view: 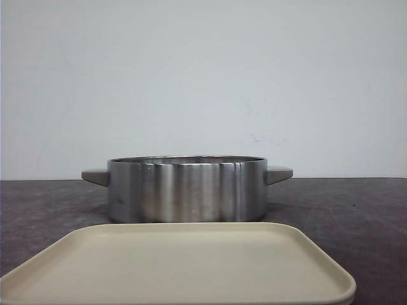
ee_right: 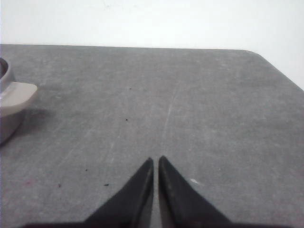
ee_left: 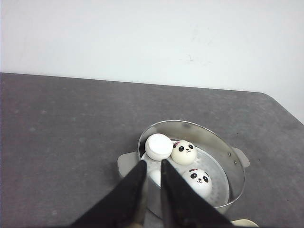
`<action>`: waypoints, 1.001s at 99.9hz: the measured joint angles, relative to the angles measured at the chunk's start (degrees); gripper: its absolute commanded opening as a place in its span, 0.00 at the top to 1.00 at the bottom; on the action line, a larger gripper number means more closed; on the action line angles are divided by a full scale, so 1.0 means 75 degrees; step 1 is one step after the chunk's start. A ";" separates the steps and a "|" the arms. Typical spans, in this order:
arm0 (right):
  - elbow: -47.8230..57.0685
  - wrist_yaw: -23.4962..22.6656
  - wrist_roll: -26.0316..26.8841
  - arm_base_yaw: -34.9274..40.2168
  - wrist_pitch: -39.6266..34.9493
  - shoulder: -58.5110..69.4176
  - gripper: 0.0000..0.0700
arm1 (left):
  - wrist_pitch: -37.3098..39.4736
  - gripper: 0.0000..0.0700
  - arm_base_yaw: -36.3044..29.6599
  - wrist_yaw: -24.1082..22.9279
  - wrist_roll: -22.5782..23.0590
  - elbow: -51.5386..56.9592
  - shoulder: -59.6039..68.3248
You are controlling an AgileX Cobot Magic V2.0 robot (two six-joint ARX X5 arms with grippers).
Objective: Steam buns
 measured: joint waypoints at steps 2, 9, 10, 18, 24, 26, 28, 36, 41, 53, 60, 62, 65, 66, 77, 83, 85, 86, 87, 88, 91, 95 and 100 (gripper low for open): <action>0.0000 0.0000 0.0000 0.0000 0.0003 0.0000 0.98 | 0.0000 1.00 0.0000 0.0000 0.0000 0.0000 0.0000; 0.0000 0.0000 0.0000 0.0000 0.0003 0.0000 0.98 | 0.0000 1.00 0.0000 0.0000 -0.0003 0.0000 0.0000; 0.0000 0.0000 0.0000 0.0000 0.0003 0.0000 0.98 | 0.0000 1.00 0.0000 0.0000 0.0000 0.0000 0.0000; 0.0000 0.0000 0.0000 0.0000 0.0003 0.0000 0.98 | 0.0000 1.00 0.0000 0.0000 -0.0003 0.0000 0.0000; 0.0000 0.0000 0.0000 0.0000 0.0003 0.0000 0.98 | 0.0000 1.00 0.0000 0.0000 0.0000 0.0000 0.0000; 0.0000 0.0000 0.0000 0.0000 0.0003 0.0000 0.98 | 0.0000 1.00 0.0000 0.0000 0.0000 0.0000 0.0000; 0.0000 0.0003 0.0000 0.0000 0.0003 0.0000 0.98 | 0.0000 1.00 0.0000 0.0000 0.0000 0.0000 0.0000; 0.0000 0.0000 0.0000 0.0000 0.0003 0.0000 0.98 | 0.0000 1.00 0.0000 0.0000 0.0000 0.0000 0.0000; 0.0000 0.0003 0.0000 0.0000 0.0003 0.0000 0.98 | 0.0000 1.00 0.0000 0.0000 0.0000 0.0000 0.0000; 0.0000 0.0000 0.0000 0.0000 0.0003 0.0000 0.98 | -0.0003 1.00 0.0003 -0.0003 0.0017 0.0000 0.0000; 0.0000 0.0000 0.0000 0.0000 0.0003 0.0000 0.98 | -0.0064 1.00 0.0102 -0.0029 0.0259 0.0000 -0.0050; 0.0000 0.0000 0.0000 0.0000 0.0003 0.0000 0.98 | -0.0082 1.00 0.0175 -0.0029 0.0361 0.0000 -0.0082; 0.0000 0.0000 0.0000 0.0000 0.0003 0.0000 0.98 | -0.0093 1.00 0.0323 -0.0026 0.0513 0.0000 -0.0143; 0.0000 0.0000 0.0000 0.0000 0.0003 0.0000 0.98 | -0.0093 1.00 0.0379 -0.0026 0.0557 0.0000 -0.0169; 0.0000 0.0000 0.0000 0.0000 0.0000 0.0000 0.98 | -0.0044 1.00 0.1058 0.0379 0.0676 -0.0067 -0.0580; 0.0000 0.0000 0.0000 0.0000 0.0003 0.0000 0.98 | 0.0149 1.00 0.1443 0.0609 0.0746 -0.0309 -0.0991; 0.0000 0.0000 0.0000 0.0000 0.0003 0.0000 0.98 | 0.0242 1.00 0.1568 0.0635 0.0799 -0.0437 -0.1137; 0.0000 0.0000 0.0000 0.0000 0.0003 -0.0003 0.98 | 0.0294 1.00 0.1632 0.0641 0.0833 -0.0507 -0.1206; 0.0000 0.0000 0.0000 0.0000 0.0003 0.0000 0.98 | 0.0350 1.00 0.1696 0.0656 0.0863 -0.0586 -0.1282; 0.0000 0.0000 0.0000 0.0000 0.0003 0.0000 0.98 | 0.0408 1.00 0.1757 0.0673 0.0889 -0.0670 -0.1355; 0.0000 0.0000 0.0000 0.0000 0.0003 0.0000 0.98 | 0.0583 1.00 0.1935 0.0711 0.0994 -0.0959 -0.1568; 0.0000 0.0000 0.0000 0.0000 0.0003 0.0000 0.98 | 0.0836 1.00 0.2154 0.0729 0.1102 -0.1405 -0.1839; 0.0000 0.0000 0.0000 0.0000 0.0003 0.0000 0.98 | 0.1139 1.00 0.2430 0.0755 0.1186 -0.2040 -0.2192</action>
